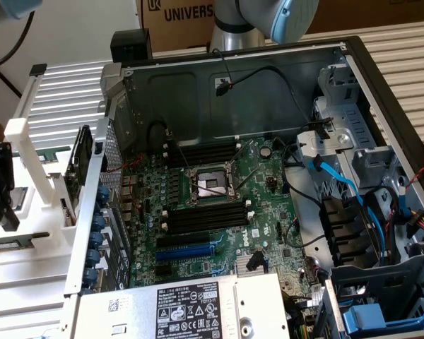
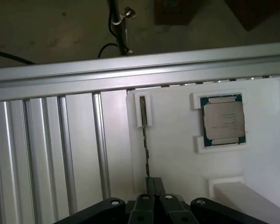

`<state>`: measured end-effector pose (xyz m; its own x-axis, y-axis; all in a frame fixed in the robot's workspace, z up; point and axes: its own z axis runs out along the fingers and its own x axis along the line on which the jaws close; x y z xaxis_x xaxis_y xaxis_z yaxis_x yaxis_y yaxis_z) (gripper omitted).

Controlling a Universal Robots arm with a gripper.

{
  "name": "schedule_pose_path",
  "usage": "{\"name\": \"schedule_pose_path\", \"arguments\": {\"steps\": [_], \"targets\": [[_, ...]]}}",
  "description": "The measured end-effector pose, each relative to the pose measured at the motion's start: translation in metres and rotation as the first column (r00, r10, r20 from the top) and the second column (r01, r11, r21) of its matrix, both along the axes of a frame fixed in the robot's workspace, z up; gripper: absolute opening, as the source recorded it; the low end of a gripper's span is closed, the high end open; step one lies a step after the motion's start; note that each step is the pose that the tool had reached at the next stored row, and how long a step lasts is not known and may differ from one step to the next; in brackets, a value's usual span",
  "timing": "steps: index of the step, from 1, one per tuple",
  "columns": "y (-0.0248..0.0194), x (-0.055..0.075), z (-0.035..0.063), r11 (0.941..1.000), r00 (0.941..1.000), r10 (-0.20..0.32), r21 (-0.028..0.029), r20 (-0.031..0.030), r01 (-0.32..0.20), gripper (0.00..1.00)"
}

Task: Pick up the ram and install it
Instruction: 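Pick up the ram and move it above insertion slot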

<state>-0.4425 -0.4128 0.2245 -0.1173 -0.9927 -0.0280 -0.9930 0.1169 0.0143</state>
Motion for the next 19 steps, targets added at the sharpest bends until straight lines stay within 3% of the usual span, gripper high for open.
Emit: {"name": "schedule_pose_path", "arguments": {"steps": [3, 4, 6, 7, 15, 19], "targets": [[0.0, 0.0, -0.0007, 1.0, 1.0, 0.001, 0.0001, -0.0002, -0.001, 0.1], [0.0, 0.0, -0.0014, 1.0, 1.0, 0.001, 0.0001, -0.0003, -0.001, 0.16], [0.0, 0.0, -0.0015, 1.0, 1.0, 0.001, 0.0, -0.0006, -0.001, 0.16], [0.0, 0.0, -0.0015, 1.0, 1.0, 0.001, 0.0001, -0.0007, -0.001, 0.24], [-0.0003, 0.0, -0.0071, 1.0, 1.0, 0.003, 0.0001, -0.0004, -0.003, 0.24], [-0.0005, 0.0, -0.0101, 1.0, 0.9999, 0.005, 0.0037, 0.0119, -0.005, 0.24]]}}
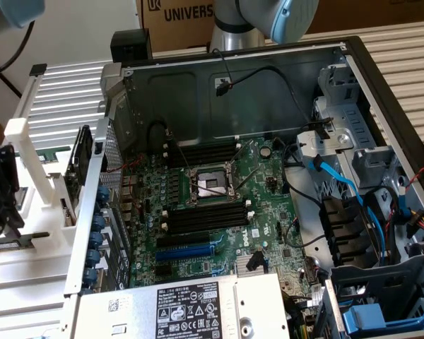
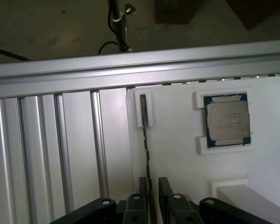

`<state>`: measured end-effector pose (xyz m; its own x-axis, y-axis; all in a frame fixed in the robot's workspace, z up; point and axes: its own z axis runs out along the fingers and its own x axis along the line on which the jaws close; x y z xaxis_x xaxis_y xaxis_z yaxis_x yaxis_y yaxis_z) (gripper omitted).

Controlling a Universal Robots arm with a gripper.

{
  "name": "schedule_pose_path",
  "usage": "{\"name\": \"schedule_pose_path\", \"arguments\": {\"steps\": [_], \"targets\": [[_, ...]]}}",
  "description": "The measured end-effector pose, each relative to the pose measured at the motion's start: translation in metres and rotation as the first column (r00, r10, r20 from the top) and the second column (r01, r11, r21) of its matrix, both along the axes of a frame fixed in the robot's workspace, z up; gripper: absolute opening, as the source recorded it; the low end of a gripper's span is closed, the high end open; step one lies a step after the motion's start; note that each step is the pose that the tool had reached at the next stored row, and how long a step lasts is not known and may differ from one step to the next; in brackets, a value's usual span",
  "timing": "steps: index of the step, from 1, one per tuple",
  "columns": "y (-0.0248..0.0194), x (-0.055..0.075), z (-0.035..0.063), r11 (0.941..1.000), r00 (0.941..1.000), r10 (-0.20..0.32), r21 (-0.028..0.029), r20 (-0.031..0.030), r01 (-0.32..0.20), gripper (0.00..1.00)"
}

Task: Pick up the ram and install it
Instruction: 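Pick up the ram and move it above insertion slot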

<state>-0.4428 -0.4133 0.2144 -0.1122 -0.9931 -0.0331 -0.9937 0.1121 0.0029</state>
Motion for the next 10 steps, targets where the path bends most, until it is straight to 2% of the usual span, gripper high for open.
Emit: {"name": "schedule_pose_path", "arguments": {"steps": [4, 10], "targets": [[-0.0005, -0.0009, -0.0025, 1.0, 1.0, 0.0, 0.0002, 0.0067, 0.0, 0.24], [-0.0008, -0.0012, -0.0098, 1.0, 1.0, 0.001, 0.0019, 0.0094, -0.001, 0.24]]}}
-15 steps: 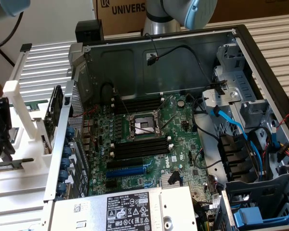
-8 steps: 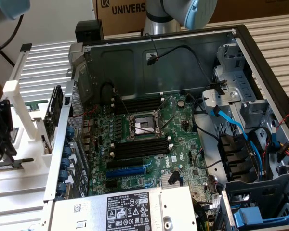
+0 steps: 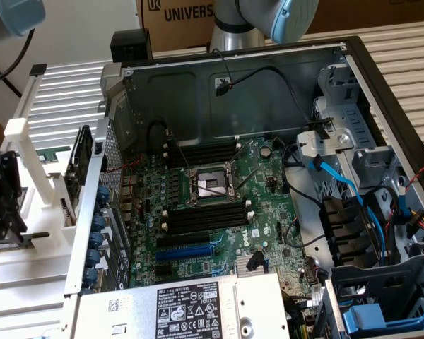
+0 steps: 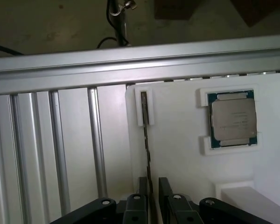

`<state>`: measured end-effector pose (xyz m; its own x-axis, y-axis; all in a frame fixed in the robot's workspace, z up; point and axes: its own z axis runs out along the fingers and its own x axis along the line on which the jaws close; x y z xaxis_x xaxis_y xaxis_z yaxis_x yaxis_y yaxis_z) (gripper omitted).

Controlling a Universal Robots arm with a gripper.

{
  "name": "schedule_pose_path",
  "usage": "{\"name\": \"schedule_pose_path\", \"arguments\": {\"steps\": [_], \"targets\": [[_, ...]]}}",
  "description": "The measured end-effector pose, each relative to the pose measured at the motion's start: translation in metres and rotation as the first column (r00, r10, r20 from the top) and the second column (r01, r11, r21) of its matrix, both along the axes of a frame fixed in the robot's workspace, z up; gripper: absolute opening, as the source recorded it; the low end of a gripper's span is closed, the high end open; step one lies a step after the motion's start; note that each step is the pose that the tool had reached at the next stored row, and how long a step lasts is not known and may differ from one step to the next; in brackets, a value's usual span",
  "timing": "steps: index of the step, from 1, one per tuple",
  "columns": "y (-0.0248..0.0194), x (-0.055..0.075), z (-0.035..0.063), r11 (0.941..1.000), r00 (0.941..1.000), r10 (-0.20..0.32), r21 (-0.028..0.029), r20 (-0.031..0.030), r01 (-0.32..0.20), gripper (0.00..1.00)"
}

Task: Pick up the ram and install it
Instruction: 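Pick up the ram and move it above insertion slot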

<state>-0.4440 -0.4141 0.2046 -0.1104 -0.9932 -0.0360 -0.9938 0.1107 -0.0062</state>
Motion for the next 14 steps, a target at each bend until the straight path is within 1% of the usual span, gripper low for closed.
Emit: {"name": "schedule_pose_path", "arguments": {"steps": [6, 14], "targets": [[0.0, 0.0, -0.0064, 1.0, 1.0, 0.001, 0.001, 0.0013, -0.001, 0.24], [0.0, 0.0012, -0.0068, 1.0, 1.0, 0.002, 0.001, 0.0013, -0.002, 0.24]]}}
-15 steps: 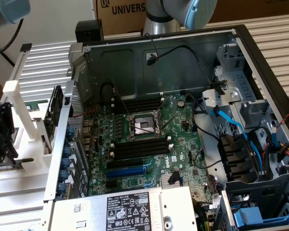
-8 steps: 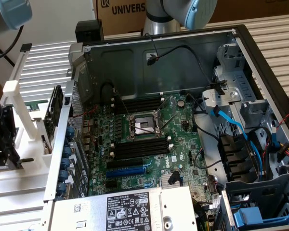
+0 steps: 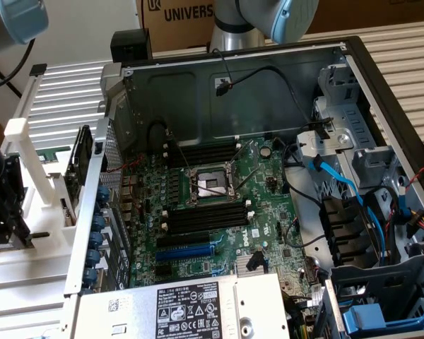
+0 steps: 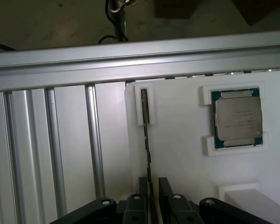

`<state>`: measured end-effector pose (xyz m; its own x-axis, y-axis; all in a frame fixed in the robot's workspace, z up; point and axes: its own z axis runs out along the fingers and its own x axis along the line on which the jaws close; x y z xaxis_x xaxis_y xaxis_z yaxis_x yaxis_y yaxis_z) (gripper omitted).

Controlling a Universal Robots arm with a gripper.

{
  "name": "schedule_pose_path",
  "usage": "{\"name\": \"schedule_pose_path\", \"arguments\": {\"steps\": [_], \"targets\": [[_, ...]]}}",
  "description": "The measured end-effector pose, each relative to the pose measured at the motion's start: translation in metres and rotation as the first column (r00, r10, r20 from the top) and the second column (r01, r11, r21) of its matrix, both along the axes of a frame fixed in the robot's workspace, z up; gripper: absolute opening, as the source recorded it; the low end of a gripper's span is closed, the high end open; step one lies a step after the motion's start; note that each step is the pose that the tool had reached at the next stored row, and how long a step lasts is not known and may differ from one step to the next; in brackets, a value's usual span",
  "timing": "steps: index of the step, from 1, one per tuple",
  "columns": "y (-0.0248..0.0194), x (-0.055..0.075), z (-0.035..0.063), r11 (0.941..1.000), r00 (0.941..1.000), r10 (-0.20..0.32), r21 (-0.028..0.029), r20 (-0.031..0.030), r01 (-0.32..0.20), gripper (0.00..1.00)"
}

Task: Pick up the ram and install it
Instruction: 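Pick up the ram and move it above insertion slot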

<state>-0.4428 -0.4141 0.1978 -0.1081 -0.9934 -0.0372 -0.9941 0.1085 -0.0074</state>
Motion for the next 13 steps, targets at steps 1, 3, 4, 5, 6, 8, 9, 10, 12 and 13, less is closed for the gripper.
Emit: {"name": "schedule_pose_path", "arguments": {"steps": [1, 3, 4, 5, 6, 8, 9, 10, 12, 13], "targets": [[0.0, 0.0001, 0.0, 1.0, 1.0, 0.0, 0.0001, 0.0001, 0.0, 0.24], [0.0, 0.0001, -0.0001, 1.0, 1.0, 0.0, 0.0001, 0.0002, 0.0, 0.24], [0.0, 0.0001, -0.0001, 1.0, 1.0, 0.0, 0.0001, 0.0002, 0.0, 0.24], [0.0, 0.0001, -0.0001, 1.0, 1.0, 0.0, 0.0001, 0.0002, 0.0, 0.24], [0.0, 0.0001, -0.0001, 1.0, 1.0, 0.0, 0.0001, 0.0001, 0.0, 0.24], [0.0, 0.0001, 0.0, 1.0, 1.0, 0.0, 0.0001, 0.0001, 0.0, 0.24], [0.0, 0.0001, -0.0001, 1.0, 1.0, 0.0, 0.0, 0.0001, 0.0, 0.24], [0.0, 0.0001, -0.0001, 1.0, 1.0, 0.0, 0.0001, 0.0002, 0.0, 0.22], [0.0, 0.0001, 0.0, 1.0, 1.0, 0.0, 0.0, 0.0, 0.0, 0.15], [0.0, 0.0001, 0.0, 1.0, 1.0, 0.0, 0.0, 0.0, 0.0, 0.15]]}}
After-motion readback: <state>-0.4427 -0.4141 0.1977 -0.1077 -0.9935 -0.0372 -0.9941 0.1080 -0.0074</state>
